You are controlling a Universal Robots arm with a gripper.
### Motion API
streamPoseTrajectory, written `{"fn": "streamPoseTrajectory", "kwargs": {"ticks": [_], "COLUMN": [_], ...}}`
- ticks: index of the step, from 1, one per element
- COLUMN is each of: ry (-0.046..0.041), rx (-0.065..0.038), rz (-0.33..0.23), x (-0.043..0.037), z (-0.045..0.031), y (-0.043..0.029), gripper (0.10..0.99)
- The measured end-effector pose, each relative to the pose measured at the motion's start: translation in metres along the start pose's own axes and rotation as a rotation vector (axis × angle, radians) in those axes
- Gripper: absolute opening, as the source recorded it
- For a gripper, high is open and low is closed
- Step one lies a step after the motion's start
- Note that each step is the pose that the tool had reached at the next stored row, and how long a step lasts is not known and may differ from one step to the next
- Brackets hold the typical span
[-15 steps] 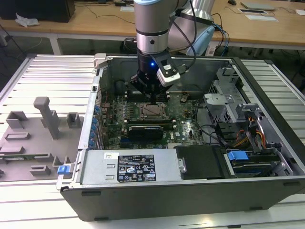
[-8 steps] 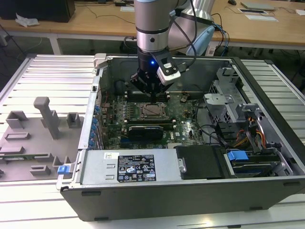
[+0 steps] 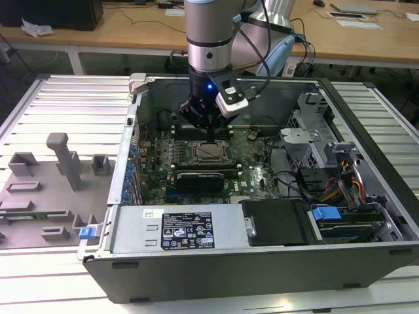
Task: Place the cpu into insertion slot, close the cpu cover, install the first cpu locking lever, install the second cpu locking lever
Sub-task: 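Install the second cpu locking lever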
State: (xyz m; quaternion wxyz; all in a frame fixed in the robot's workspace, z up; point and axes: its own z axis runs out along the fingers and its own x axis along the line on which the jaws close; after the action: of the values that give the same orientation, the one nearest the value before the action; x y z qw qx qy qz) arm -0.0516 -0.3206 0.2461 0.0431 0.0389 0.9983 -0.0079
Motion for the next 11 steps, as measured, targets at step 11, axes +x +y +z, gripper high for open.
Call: {"fn": "streamPoseTrajectory", "kwargs": {"ticks": [11], "ry": [0.0], "rx": [0.0], "rz": [0.0], "x": [-0.0009], "z": [0.0002], "y": [-0.0121], "gripper": [0.106]}}
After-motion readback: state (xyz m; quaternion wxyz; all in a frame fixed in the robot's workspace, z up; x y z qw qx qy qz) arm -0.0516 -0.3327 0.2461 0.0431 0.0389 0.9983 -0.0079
